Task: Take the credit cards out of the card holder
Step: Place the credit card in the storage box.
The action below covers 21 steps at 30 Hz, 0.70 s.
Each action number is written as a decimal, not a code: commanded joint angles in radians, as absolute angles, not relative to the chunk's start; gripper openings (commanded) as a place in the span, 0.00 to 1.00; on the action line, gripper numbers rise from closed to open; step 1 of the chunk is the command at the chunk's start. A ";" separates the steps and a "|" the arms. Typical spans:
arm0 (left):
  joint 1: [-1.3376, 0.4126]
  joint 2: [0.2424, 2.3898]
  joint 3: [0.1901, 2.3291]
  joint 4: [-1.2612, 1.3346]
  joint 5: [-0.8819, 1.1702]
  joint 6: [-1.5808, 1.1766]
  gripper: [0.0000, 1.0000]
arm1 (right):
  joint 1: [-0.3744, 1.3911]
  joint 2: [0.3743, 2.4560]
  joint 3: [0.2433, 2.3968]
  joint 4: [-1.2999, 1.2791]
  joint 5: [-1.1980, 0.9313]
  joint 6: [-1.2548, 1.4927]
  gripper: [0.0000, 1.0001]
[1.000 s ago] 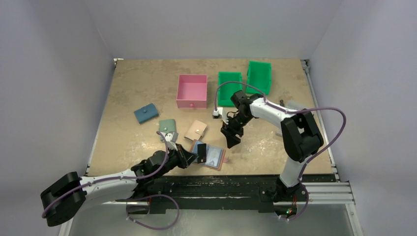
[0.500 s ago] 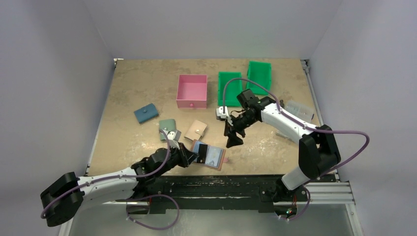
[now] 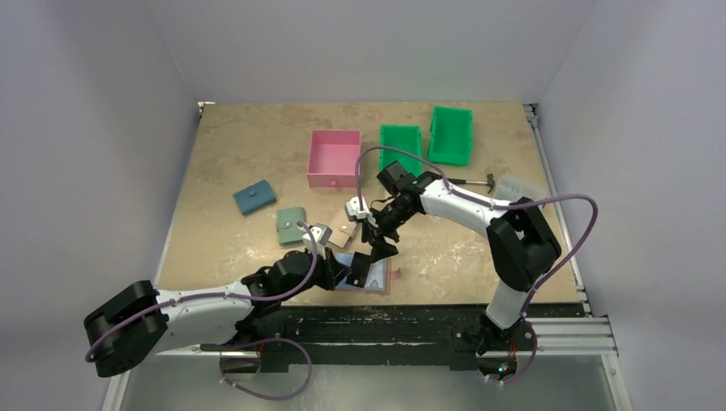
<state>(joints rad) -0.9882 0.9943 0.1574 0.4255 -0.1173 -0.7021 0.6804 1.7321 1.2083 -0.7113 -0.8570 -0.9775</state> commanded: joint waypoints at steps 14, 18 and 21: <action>-0.984 1.069 0.195 0.542 -0.076 -0.656 0.00 | 0.699 1.927 1.336 -0.876 -0.969 -0.980 0.47; -0.985 1.052 0.191 0.525 -0.091 -0.658 0.00 | 0.699 1.957 1.370 -0.938 -1.006 -1.011 0.21; -0.983 1.013 0.187 0.495 -0.131 -0.678 0.00 | 0.698 1.970 1.391 -0.973 -1.023 -1.020 0.00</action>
<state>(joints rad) -0.9882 1.0637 0.1669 0.4946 -0.0906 -0.6857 0.6914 1.9705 1.3376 -0.8879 -0.9527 -0.9791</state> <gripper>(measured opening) 0.024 0.098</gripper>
